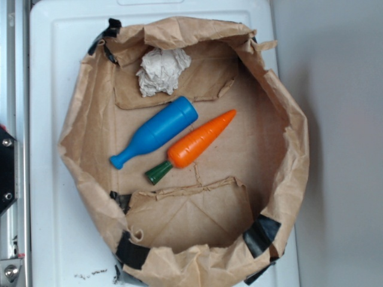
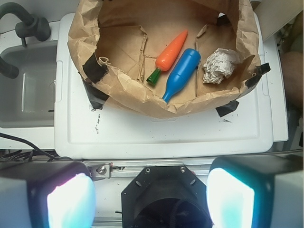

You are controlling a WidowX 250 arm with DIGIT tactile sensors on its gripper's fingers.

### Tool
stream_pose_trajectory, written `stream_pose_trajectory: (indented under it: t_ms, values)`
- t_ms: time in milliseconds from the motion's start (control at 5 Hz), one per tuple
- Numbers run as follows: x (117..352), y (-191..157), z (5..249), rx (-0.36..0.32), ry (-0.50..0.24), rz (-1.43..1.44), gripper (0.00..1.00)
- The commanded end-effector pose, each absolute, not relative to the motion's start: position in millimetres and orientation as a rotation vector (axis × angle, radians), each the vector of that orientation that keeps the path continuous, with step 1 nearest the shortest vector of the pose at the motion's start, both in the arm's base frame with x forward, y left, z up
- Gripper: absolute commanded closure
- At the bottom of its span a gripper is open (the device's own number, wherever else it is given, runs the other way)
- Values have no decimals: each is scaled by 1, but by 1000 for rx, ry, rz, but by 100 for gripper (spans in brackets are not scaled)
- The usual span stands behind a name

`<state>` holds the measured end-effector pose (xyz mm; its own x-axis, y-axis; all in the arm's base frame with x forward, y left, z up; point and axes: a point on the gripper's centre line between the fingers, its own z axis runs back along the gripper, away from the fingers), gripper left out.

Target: Grab the white paper.

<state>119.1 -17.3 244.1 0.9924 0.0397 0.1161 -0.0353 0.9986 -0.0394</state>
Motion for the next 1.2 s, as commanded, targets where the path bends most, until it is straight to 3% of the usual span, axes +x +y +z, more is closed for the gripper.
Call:
stream_pose_trajectory:
  t_ms: [0,400,600,800,1000]
  values:
    - [119,-17,244,-37,-117,38,0]
    - [173,-12,222,-35,-211,110,0]
    - [159,-12,217,-11,-236,172,0]
    - [186,7,192,16,-224,247,0]
    - [195,7,174,57,-195,318,0]
